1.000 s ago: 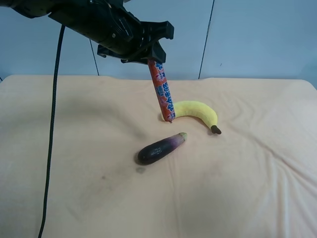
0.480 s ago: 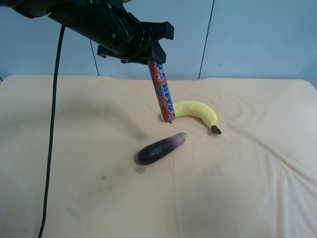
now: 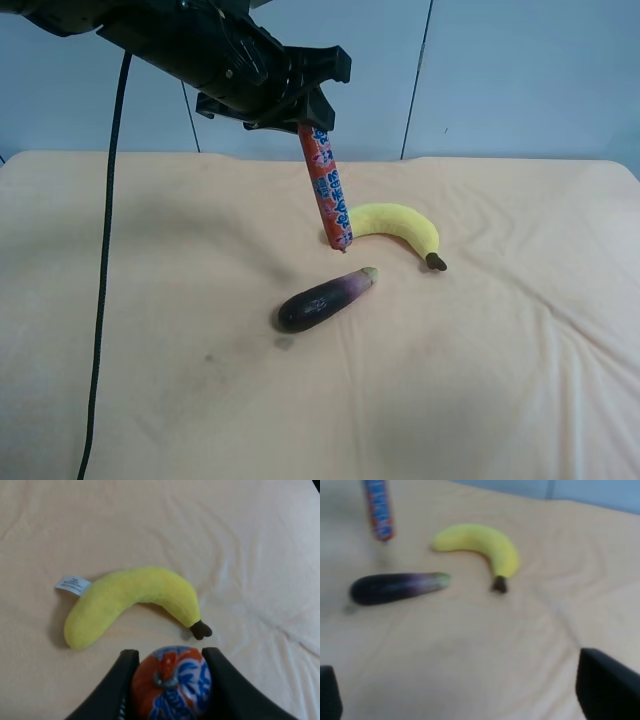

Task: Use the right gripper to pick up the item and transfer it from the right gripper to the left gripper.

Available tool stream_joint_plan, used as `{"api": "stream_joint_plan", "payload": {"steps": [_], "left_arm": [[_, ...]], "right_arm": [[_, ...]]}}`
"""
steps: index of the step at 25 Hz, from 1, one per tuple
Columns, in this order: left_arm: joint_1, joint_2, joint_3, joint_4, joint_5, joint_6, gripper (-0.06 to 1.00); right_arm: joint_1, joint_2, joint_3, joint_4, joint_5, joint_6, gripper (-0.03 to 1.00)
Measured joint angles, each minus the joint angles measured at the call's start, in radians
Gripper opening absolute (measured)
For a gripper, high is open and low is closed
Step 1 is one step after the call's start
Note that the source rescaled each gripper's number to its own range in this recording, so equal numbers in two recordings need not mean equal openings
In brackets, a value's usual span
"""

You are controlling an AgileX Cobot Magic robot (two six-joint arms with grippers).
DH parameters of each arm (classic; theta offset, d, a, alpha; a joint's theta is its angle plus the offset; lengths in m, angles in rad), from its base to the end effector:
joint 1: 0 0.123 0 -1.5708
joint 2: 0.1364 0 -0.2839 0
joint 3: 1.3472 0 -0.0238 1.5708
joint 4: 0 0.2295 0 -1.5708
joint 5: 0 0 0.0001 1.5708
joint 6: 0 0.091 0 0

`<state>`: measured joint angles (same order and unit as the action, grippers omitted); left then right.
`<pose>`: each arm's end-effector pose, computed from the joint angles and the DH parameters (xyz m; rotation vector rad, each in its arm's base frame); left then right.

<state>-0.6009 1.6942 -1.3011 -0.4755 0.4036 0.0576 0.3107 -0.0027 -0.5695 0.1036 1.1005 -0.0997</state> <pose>0.2952 -0.2222 0.2954 0.3529 2.3038 -0.7194 -0.0336 -0.0020 0.2817 -0.4224 1.9724 0.2572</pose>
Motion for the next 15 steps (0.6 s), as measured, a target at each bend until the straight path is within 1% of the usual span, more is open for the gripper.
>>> {"api": "stream_joint_plan", "payload": {"steps": [5,7,13,15], "left_arm": [[0.0,0.0,0.0,0.0,0.0,0.0,0.0],[0.0,0.0,0.0,0.0,0.0,0.0,0.0],[0.0,0.0,0.0,0.001,0.0,0.0,0.0],[0.0,-0.001,0.0,0.012,0.018,0.0,0.0]], "right_arm": [[-0.111,0.0,0.0,0.0,0.0,0.0,0.87],[-0.14,0.0,0.0,0.0,0.0,0.0,0.87],[-0.153,0.0,0.0,0.0,0.0,0.0,0.87],[-0.153,0.0,0.0,0.0,0.0,0.0,0.87]]}}
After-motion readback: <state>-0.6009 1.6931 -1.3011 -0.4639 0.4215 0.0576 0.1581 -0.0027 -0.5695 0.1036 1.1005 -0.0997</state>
